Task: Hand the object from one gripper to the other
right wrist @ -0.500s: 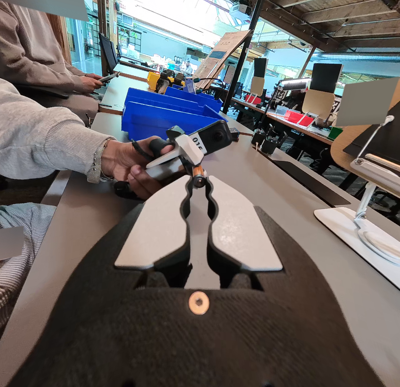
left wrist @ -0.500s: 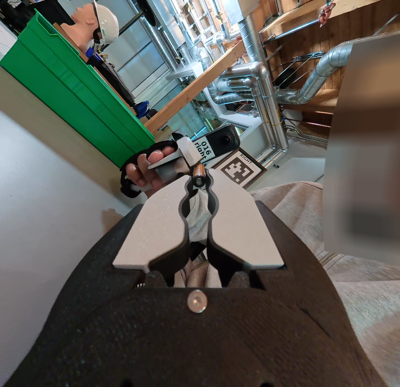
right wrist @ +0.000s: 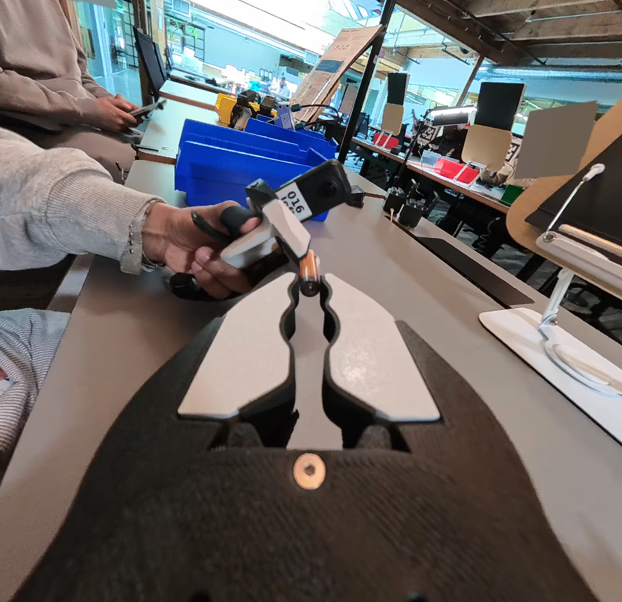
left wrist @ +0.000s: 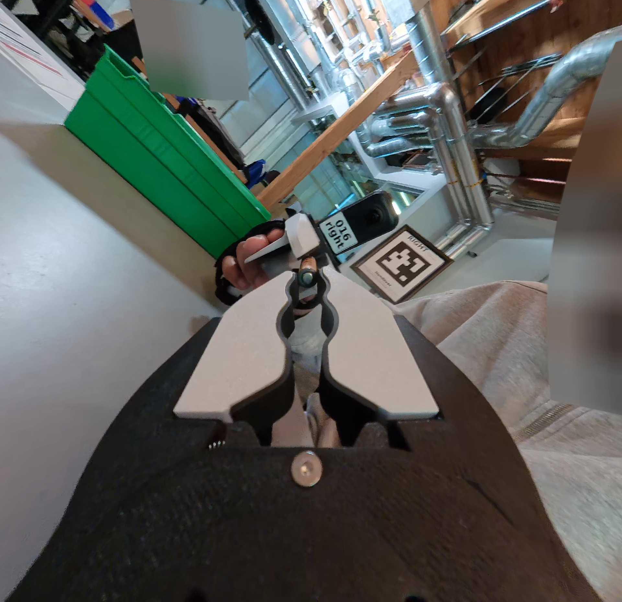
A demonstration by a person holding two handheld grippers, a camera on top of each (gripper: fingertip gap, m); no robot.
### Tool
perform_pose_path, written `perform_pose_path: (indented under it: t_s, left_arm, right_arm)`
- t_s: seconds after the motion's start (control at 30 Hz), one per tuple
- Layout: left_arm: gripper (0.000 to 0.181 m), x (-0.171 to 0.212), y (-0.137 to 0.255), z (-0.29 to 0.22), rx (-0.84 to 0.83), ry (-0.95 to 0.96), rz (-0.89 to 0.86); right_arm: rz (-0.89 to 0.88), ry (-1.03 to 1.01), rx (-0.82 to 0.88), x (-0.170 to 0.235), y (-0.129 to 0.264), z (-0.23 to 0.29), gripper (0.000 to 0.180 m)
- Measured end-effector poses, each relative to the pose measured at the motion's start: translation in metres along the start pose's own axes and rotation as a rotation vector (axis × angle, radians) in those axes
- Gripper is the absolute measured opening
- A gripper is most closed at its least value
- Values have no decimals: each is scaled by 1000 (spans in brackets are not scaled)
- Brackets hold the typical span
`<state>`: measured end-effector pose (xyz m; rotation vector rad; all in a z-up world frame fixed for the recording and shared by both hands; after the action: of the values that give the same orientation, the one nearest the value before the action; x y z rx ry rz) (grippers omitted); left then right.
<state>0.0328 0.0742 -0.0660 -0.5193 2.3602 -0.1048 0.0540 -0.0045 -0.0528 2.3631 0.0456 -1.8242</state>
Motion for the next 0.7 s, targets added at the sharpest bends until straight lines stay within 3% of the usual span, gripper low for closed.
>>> perform_pose_path:
  t_s: [0.17, 0.47, 0.7]
  left_arm:
    - [11, -2, 4, 3, -107, -94, 27]
    - [11, 13, 7, 8, -318, -271, 275]
    - [12, 24, 3, 15, -376, -306, 371]
  right_arm:
    - [-41, -109, 10, -2, 3, -8, 27]
    - [126, -375, -153, 12, 1, -1, 15]
    - [350, -257, -142, 31, -2, 5, 16]
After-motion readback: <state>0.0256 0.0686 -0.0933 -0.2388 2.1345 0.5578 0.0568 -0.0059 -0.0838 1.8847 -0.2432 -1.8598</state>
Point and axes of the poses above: each gripper's, where its closed fingertips meet, y back along the fingers, x out of its underside, z = x × y across the jaws, the point moved 4 cm from there along y, back along the fingers, and after that the axes turned 4 degrees about z, right-handed, at the moved point
